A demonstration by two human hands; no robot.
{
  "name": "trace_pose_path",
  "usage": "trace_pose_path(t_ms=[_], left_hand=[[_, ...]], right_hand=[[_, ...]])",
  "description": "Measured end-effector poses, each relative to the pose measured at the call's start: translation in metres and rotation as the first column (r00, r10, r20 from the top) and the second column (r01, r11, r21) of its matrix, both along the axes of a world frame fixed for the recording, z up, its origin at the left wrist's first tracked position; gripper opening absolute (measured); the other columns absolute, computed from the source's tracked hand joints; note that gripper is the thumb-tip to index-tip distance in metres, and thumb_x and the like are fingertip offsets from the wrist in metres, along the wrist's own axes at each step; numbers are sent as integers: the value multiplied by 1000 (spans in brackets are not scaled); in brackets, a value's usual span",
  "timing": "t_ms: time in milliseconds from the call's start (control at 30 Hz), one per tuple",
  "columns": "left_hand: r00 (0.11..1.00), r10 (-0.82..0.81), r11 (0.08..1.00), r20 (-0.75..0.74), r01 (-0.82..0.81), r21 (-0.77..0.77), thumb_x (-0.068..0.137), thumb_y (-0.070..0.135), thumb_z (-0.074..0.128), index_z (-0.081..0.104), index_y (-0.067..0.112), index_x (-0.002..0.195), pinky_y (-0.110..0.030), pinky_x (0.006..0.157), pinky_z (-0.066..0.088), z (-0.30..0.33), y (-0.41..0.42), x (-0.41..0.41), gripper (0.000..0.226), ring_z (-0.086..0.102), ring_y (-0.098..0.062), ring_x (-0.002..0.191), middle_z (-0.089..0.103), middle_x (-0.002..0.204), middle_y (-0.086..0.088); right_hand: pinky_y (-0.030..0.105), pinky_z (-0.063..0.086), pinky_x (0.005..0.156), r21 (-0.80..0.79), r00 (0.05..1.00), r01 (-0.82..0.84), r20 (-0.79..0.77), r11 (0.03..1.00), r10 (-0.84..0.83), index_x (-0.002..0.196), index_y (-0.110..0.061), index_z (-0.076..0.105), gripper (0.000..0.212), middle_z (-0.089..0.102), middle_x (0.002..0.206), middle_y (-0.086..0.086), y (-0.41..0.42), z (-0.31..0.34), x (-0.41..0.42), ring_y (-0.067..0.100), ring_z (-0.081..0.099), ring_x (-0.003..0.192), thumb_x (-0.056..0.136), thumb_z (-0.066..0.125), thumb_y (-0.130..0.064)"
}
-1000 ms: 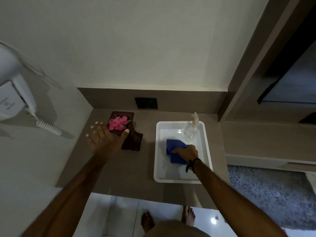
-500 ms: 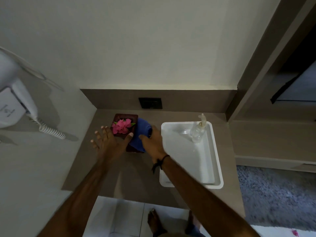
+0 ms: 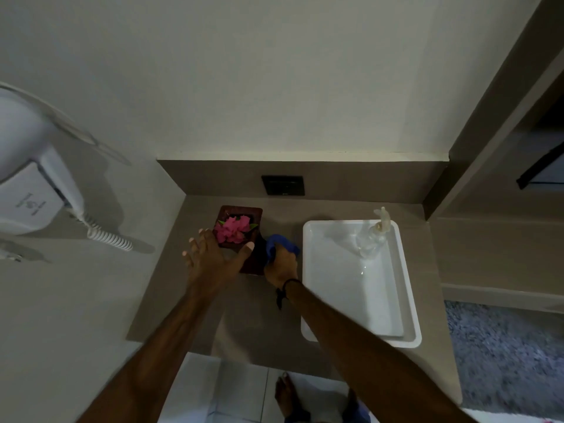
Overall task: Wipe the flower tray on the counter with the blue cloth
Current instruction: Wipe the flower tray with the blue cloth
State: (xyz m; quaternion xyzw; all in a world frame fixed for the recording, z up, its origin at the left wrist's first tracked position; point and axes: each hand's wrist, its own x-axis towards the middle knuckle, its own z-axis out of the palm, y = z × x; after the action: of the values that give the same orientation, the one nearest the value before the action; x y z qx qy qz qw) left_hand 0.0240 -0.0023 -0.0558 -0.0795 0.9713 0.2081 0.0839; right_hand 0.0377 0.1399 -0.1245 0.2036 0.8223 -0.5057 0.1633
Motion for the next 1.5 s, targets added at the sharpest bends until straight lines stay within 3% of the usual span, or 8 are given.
trace_pose_path(t_ms=[133,300,533,867,1033,1200,1367,1500], left_hand=[[1000,-15,1000,6,15,-13,75,82,50,12,8,159,-56,124,1,-2,-1,-1,118,4,-39,156,13,168,-17],[1000,-2,999,5,2,-36,74,83,48,10,8,159,-55,125,3,-5,0,-2,119,6,-37,156,14,168,-17],[1000,17,1000,23,-17,-7,76,81,52,10,10,159,-54,124,-1,-2,1,-3,117,3,-33,157,12,169,-15],[998,11,1000,54,-11,-5,77,81,51,7,10,160,-54,125,-1,5,1,1,118,1,-33,157,10,170,-14],[999,25,1000,43,-25,9,79,78,53,7,10,160,-54,126,0,5,4,2,115,2,-33,157,10,170,-14],[999,26,1000,35,-25,-14,78,79,53,6,9,160,-53,126,1,3,4,1,117,2,-33,157,9,169,-15],[999,36,999,10,-36,6,78,78,54,7,10,160,-53,126,1,0,5,2,116,4,-32,157,11,169,-15],[999,35,999,12,-35,26,77,79,54,7,10,160,-52,125,0,-3,2,0,117,4,-31,157,11,170,-14]], right_hand=[[41,55,78,-248,990,136,59,959,-125,92,6,58,9,62,94,26,8,17,-4,40,65,92,87,52,1],[62,54,89,-499,952,234,-55,834,-300,103,11,61,26,65,105,36,16,51,-5,51,64,101,80,58,1],[54,54,89,-224,961,122,-219,967,-171,114,6,59,23,65,109,32,1,28,16,46,63,100,92,52,0],[34,50,72,9,1000,27,11,1000,-27,116,3,60,27,66,114,21,-7,0,-1,37,65,102,92,50,-2],[42,54,83,-269,995,99,18,958,-98,97,1,66,14,67,113,32,17,20,-11,36,65,95,91,54,-3],[29,58,76,-566,959,175,-88,806,-270,94,-16,69,21,71,89,3,32,48,-8,22,69,84,89,60,2],[51,56,94,-345,975,152,-99,926,-197,119,11,61,30,69,113,26,13,30,0,40,67,102,91,56,3],[42,55,85,-109,994,85,-54,990,-92,111,8,63,24,68,111,26,-1,14,-3,40,66,104,91,51,1]])
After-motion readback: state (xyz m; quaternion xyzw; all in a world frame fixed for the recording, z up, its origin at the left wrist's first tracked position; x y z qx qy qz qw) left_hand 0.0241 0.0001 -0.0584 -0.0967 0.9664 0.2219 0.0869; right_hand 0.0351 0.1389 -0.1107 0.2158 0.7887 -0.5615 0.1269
